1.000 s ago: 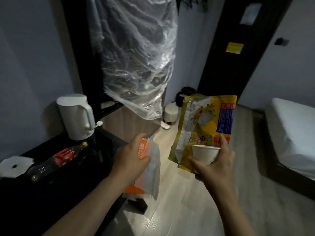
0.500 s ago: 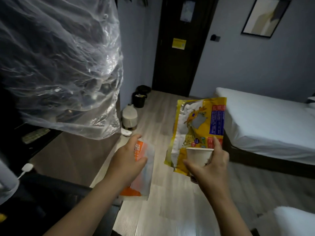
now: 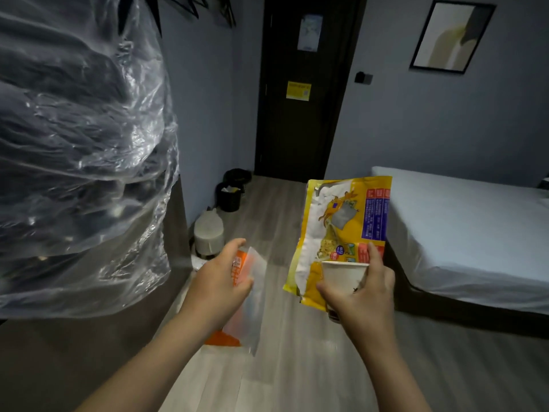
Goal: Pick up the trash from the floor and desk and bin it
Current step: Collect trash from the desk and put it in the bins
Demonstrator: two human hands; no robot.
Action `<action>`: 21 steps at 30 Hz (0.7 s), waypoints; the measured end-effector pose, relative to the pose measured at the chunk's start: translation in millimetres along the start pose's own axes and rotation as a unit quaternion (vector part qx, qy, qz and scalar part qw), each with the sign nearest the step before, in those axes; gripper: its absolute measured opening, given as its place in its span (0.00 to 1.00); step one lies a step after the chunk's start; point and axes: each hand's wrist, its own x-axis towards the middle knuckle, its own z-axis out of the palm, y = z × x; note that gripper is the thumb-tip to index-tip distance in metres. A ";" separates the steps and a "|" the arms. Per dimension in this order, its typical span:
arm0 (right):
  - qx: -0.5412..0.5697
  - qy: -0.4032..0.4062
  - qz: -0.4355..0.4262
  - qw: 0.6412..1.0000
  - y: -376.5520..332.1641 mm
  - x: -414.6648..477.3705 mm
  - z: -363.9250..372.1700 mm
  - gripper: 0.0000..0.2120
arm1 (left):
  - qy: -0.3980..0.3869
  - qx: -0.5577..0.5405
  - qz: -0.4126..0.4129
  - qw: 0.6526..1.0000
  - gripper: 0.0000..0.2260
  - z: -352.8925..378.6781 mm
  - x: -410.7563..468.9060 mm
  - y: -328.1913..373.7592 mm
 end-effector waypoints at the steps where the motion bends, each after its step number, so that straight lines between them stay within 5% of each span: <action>1: -0.003 -0.001 -0.007 1.000 4.4 18.1 0.3 0.51 | 0.004 0.005 -0.001 1.000 0.29 7.0 16.2 3.5; 21: -0.047 -0.029 0.002 0.998 88.2 325.0 133.0 0.51 | 0.009 0.018 -0.027 0.999 0.32 106.5 336.7 -50.3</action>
